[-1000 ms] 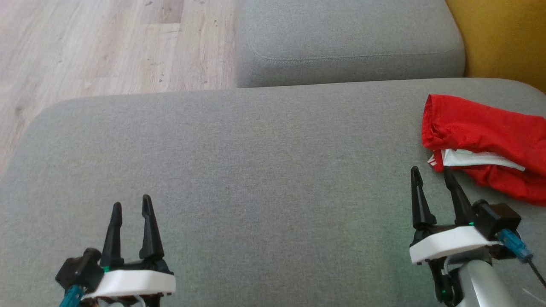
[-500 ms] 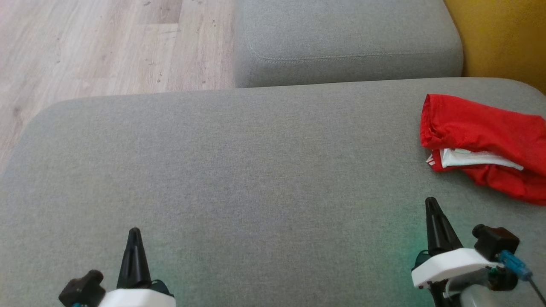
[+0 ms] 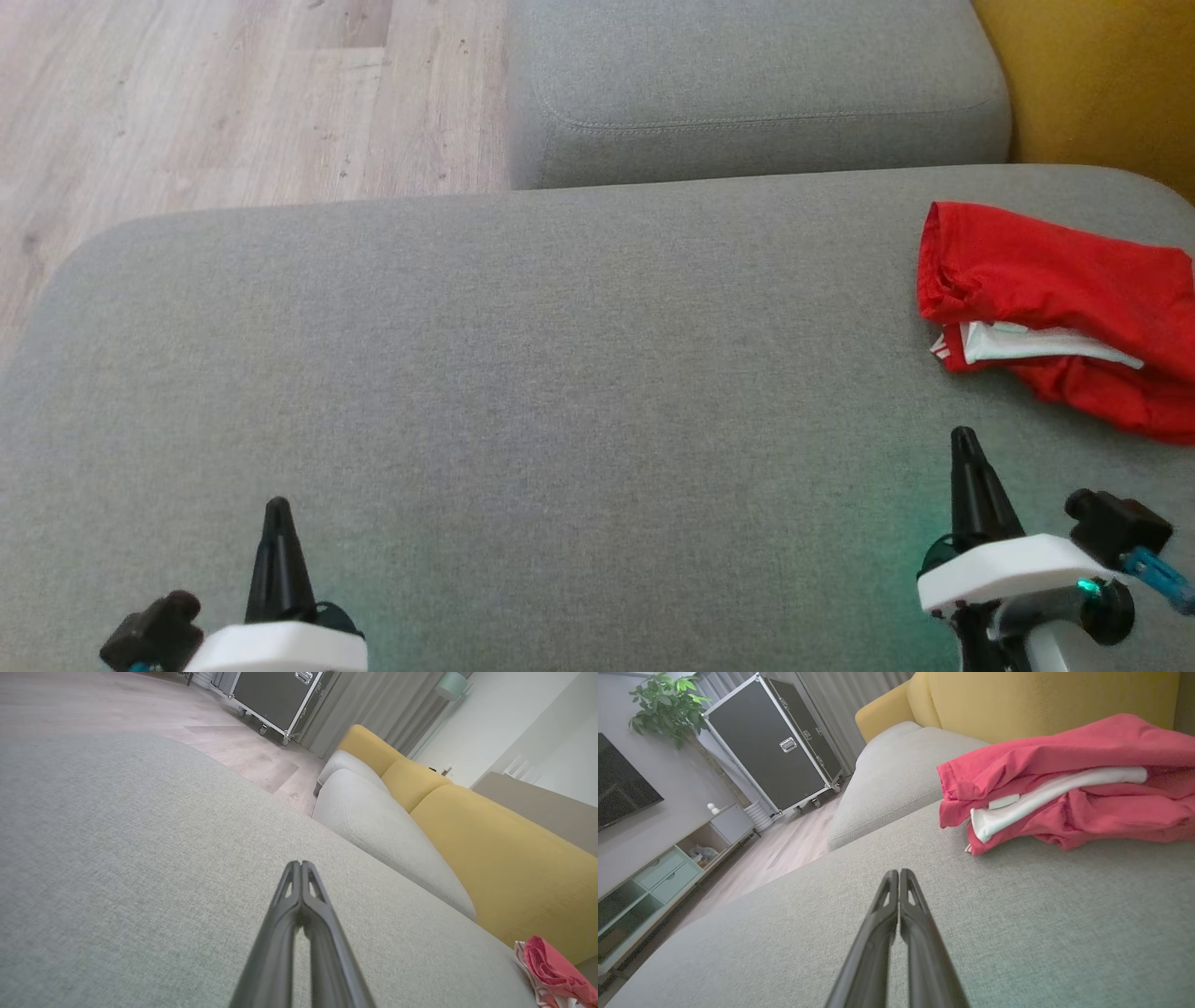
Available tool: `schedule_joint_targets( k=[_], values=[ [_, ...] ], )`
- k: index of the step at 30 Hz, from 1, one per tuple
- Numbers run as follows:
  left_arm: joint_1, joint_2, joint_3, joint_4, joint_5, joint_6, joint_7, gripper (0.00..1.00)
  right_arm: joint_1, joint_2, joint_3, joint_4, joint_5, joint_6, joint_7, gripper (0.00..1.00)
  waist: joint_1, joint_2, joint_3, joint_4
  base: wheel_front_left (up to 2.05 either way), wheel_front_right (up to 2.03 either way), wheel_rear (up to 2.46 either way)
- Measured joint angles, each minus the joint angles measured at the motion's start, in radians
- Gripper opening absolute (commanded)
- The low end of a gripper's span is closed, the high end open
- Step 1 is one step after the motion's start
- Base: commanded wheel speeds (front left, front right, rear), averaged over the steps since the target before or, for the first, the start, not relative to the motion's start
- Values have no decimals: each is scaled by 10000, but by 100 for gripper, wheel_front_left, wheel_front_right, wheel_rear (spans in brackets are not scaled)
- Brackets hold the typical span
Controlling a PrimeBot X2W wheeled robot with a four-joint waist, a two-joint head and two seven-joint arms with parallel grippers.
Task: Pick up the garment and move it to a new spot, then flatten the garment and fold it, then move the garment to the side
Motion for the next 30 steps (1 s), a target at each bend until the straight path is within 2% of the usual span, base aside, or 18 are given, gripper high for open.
schedule_joint_targets(
  k=[30],
  values=[
    [-284,2,349,-169,-2823,-84,851,0,-36,2,-456,-418,3331,0,890,0,0,0,112,-108,0,0,0]
  ],
)
